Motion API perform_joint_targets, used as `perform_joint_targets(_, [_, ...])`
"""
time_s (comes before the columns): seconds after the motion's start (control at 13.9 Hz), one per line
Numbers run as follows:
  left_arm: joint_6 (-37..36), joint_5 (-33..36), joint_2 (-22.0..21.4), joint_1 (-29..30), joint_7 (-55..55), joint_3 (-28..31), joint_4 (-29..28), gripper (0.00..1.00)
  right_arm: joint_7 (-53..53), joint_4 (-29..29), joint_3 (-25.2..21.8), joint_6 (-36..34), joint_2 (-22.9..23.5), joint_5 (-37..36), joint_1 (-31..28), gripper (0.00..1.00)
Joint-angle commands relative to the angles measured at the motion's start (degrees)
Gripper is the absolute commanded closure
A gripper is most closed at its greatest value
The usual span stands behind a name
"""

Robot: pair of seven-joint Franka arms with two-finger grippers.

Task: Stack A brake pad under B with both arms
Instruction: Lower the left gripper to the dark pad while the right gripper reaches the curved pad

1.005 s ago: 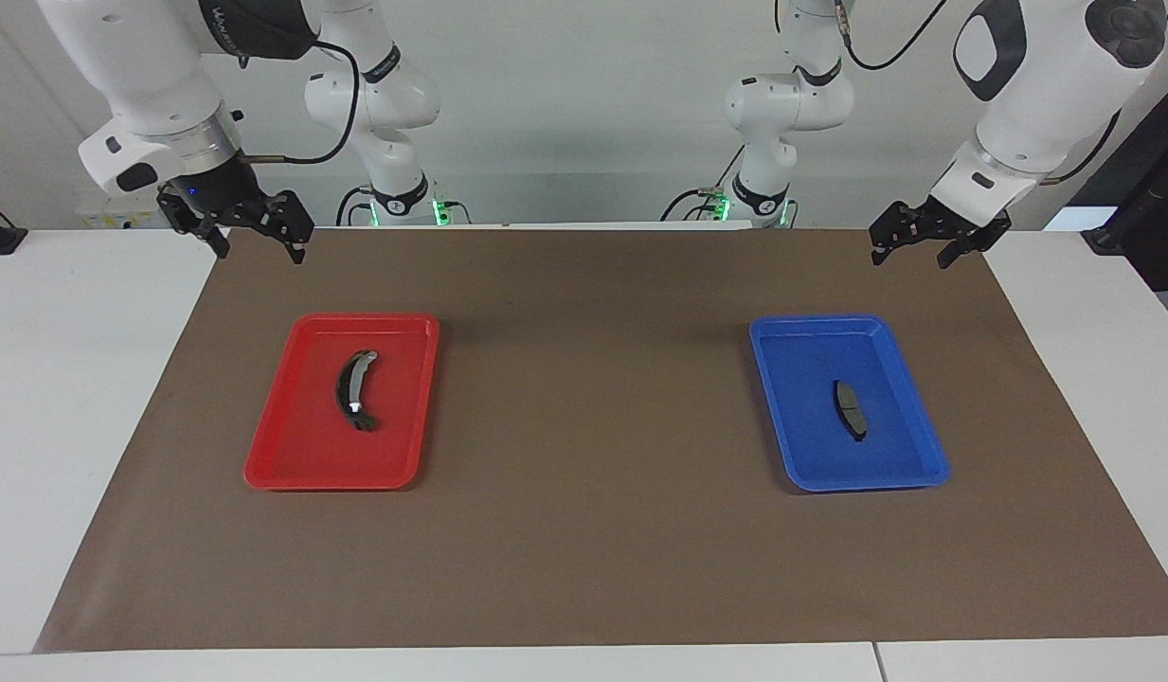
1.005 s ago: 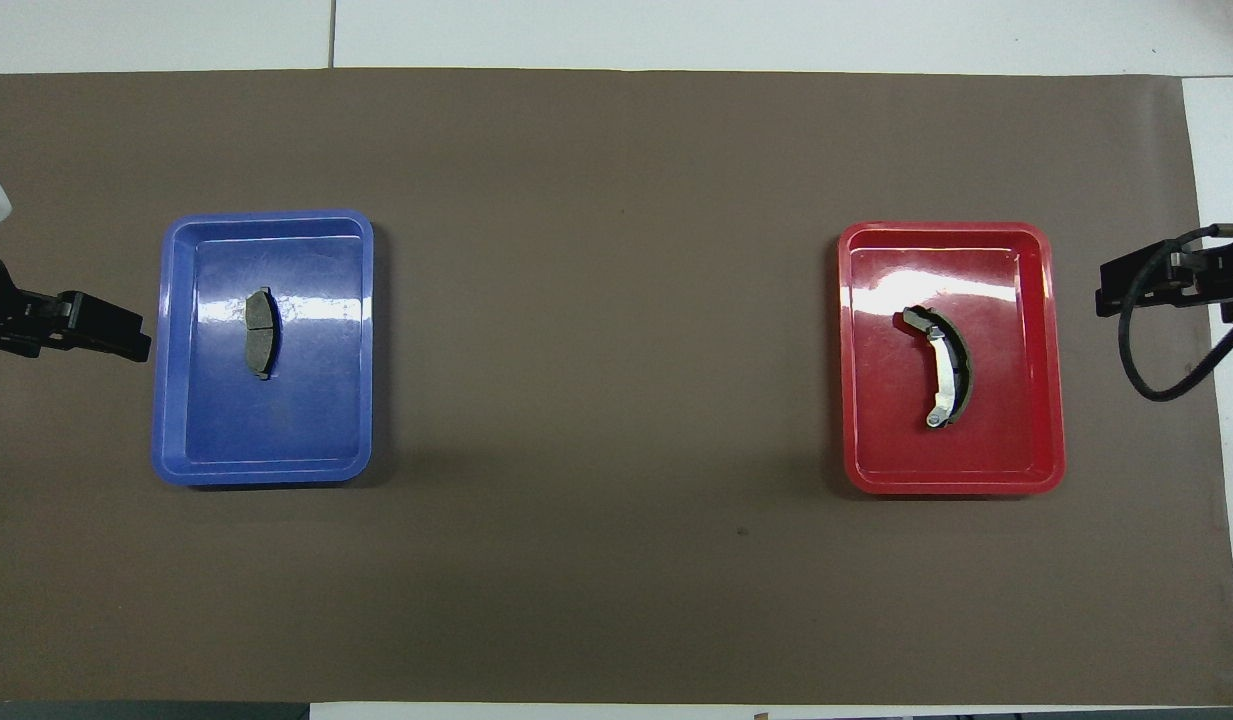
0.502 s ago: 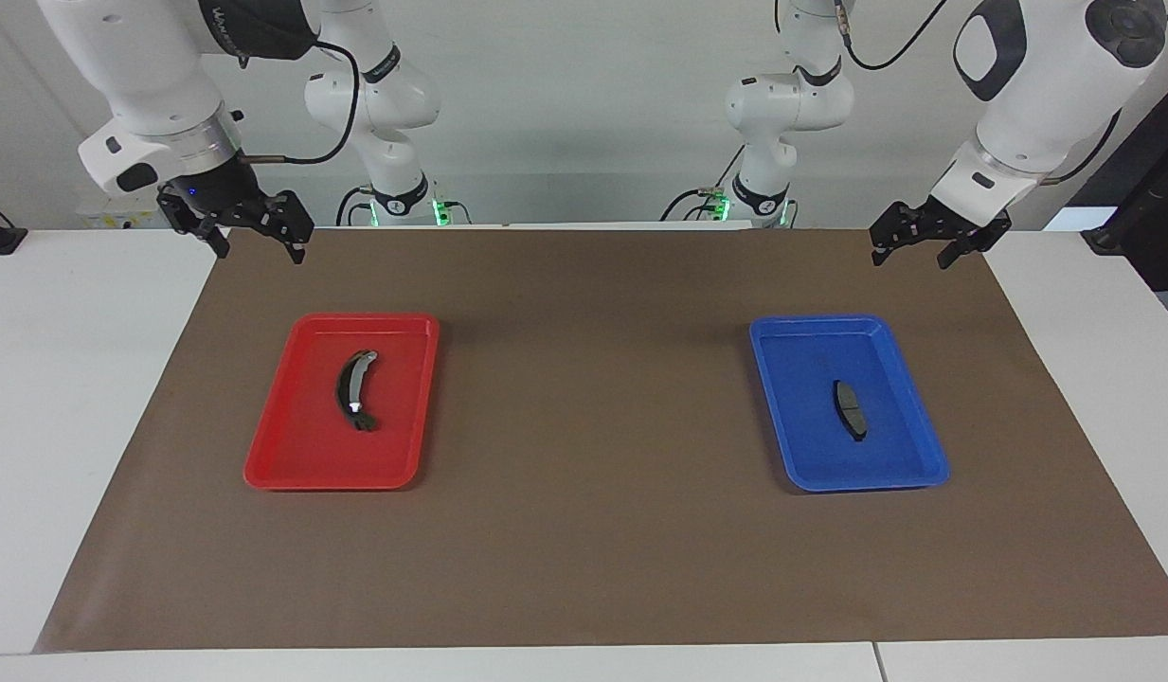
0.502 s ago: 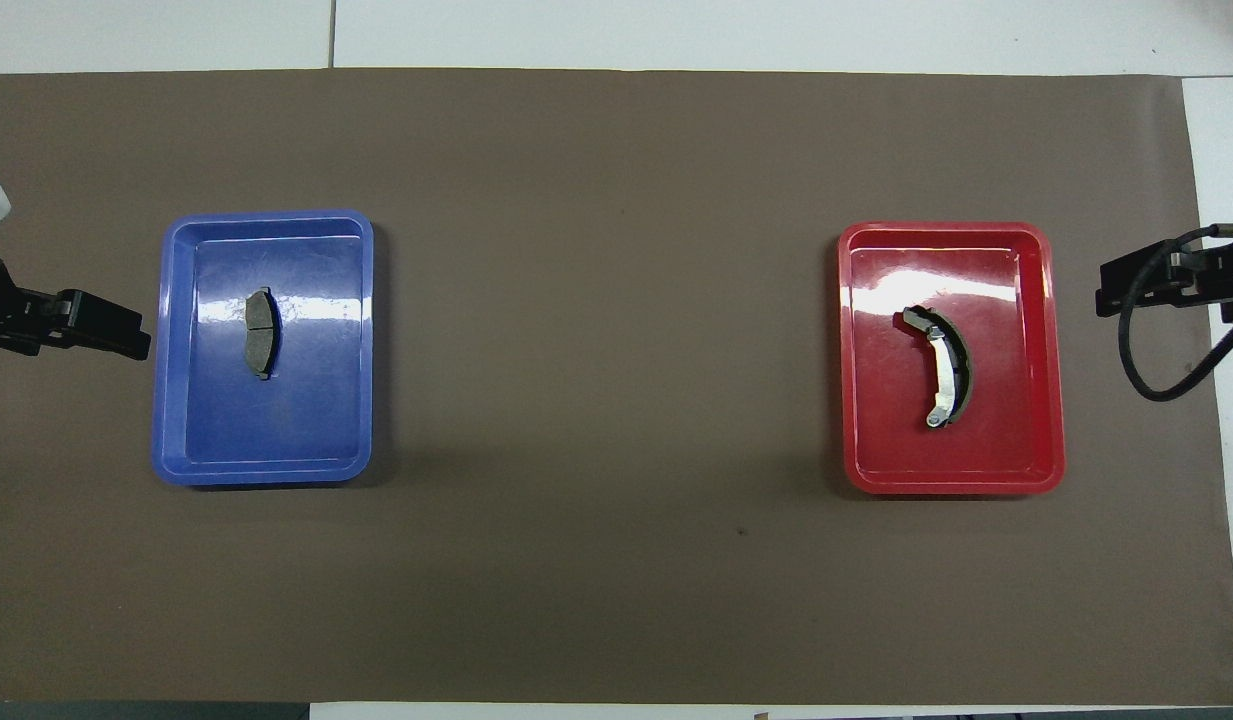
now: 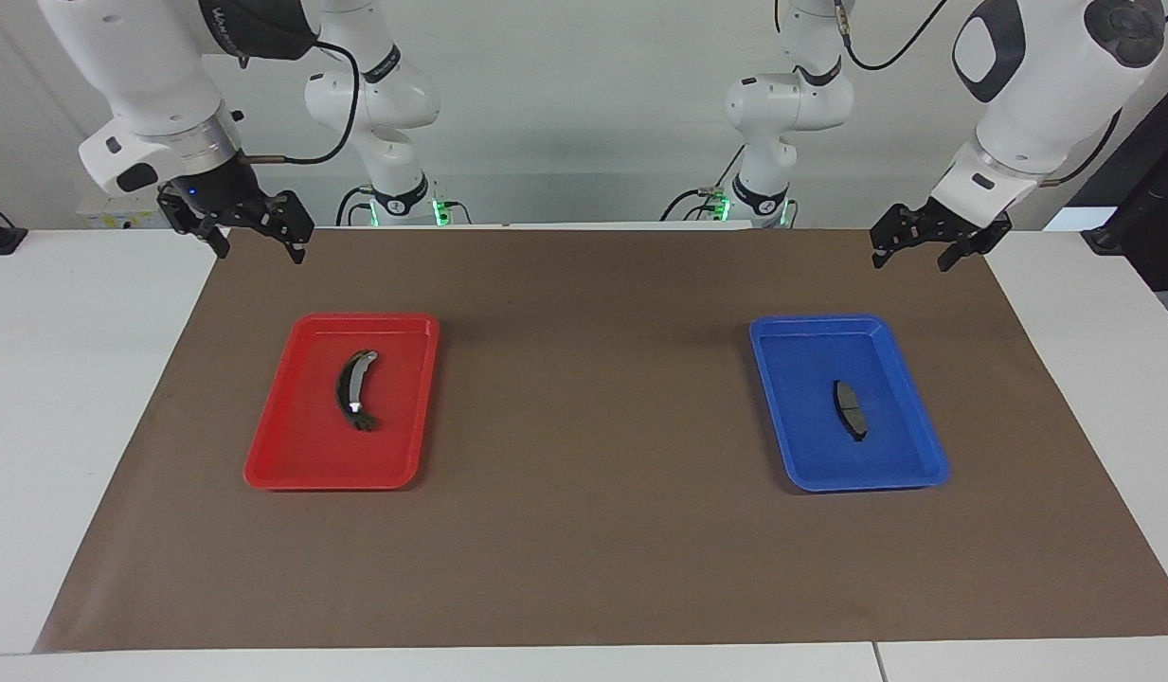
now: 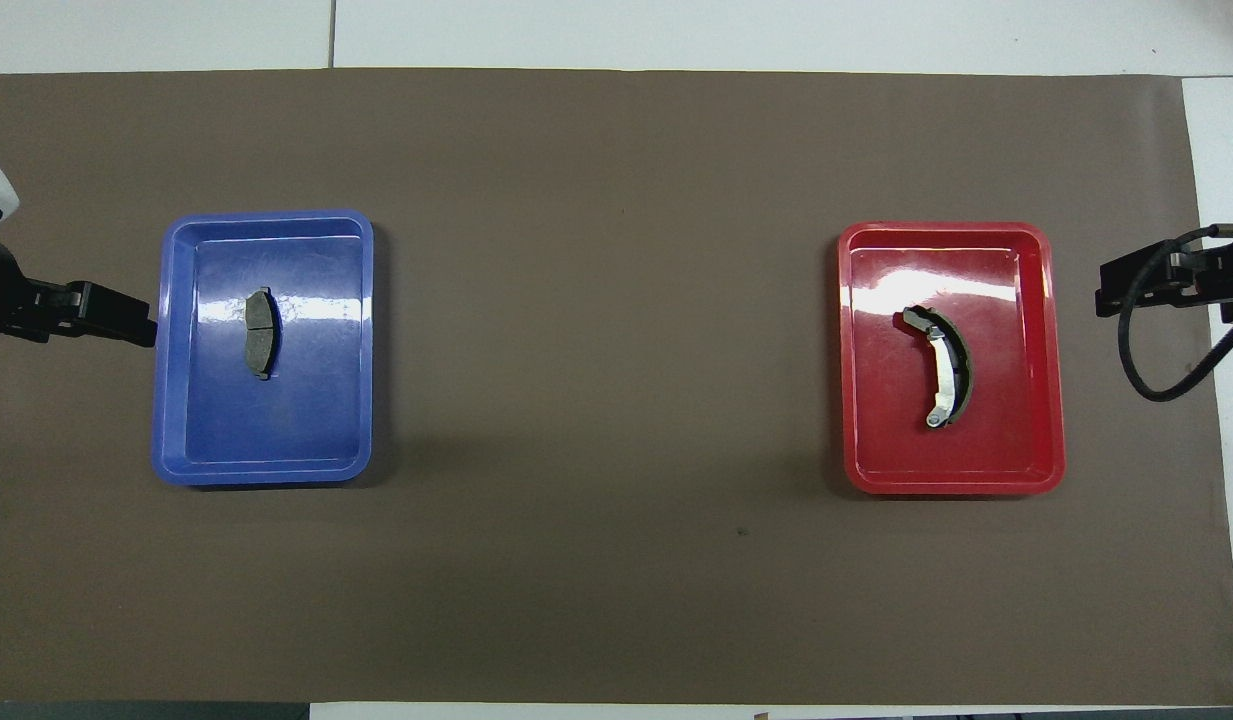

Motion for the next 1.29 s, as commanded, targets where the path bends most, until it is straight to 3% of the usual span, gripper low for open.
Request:
perform_joint_targets(0.0, [13.4,0.8,-6.4,-0.8,0.5,-0.2,-15.5,0.03,-0.5,-1.8,0.5,1.0,-1.4,0.0,-0.4,0.00])
perform_joint_targets(0.14, [20.6,0.8,-5.5,-3.5,0.4,-0.1,-19.3,0.03,-0.5,-1.7,0.5,1.0,-1.4,0.0,-0.4,0.00])
perform_joint_targets(0.5, [33.3,0.8,6.3,-2.7,1.1,0.1,-20.0,0.03,-0.6,-1.8,0.5,1.2,-1.4,0.0,-0.4,0.00])
perform_joint_targets(0.72, [39.2,0.8,10.6,-0.6,3.5,0.0,-20.1,0.04,-0.8,-2.1,0.5,1.2,-1.4,0.1,-0.4,0.00])
perform_joint_targets(0.86, [42.6,0.8,12.8,-0.5,6.9,0.1,-20.0,0.06,-0.9,-6.9,0.5,5.0,-3.3,0.2,-0.5,0.00])
perform_joint_targets(1.08, [44.5,0.8,16.4,1.5,7.8,0.0,-20.1,0.06,-1.0,-21.2,0.5,19.0,-7.1,2.1,-0.3,0.00])
perform_joint_targets(1.22, [45.3,0.8,17.5,2.3,7.6,0.0,-20.6,0.06,-2.5,-23.8,0.5,22.1,-4.9,2.1,-0.3,0.00])
